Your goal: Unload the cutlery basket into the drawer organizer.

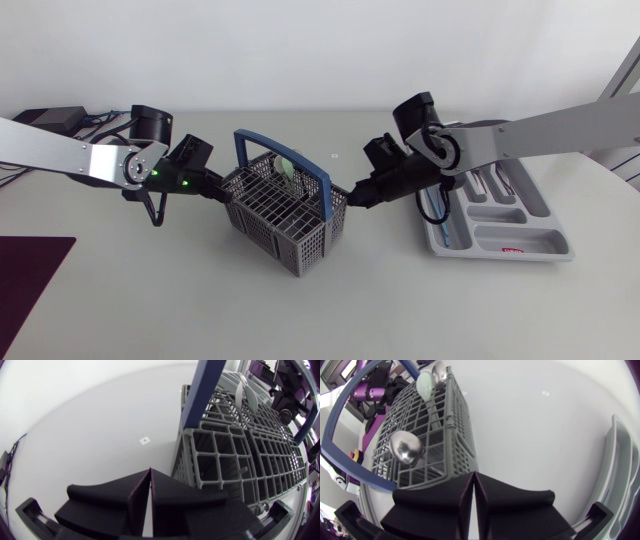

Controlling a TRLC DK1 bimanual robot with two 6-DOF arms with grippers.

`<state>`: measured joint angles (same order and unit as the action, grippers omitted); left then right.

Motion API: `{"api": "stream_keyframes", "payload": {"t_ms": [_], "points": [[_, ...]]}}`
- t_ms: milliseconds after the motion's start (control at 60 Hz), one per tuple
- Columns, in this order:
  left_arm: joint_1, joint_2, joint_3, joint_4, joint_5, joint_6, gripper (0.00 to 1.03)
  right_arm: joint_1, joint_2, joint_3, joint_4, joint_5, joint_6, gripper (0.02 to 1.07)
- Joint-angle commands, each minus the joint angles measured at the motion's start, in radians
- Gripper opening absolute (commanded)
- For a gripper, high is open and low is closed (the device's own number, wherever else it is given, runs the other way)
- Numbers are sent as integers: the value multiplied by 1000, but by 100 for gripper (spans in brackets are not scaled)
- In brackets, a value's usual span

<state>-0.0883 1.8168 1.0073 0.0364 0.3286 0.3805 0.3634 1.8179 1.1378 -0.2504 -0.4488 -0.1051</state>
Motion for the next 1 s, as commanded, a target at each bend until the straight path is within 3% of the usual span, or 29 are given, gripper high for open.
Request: {"api": "stream_keyframes", "payload": {"t_ms": [0,233,617,767,983], "points": [[-11,42,40,7,6,-28,17,26,-28,13,7,-10,-7,11],[-39,107,117,3,7,-45,17,94,-112,-59,2,-18,8,11],[-116,211,301,-87,21,-60,17,157,-270,-179,-24,-14,42,11],[-56,119,274,-136,44,-34,17,58,-293,-151,-27,-16,31,11],[28,-200,43,-219,141,124,17,-26,-112,-3,2,-36,28,11]]}}
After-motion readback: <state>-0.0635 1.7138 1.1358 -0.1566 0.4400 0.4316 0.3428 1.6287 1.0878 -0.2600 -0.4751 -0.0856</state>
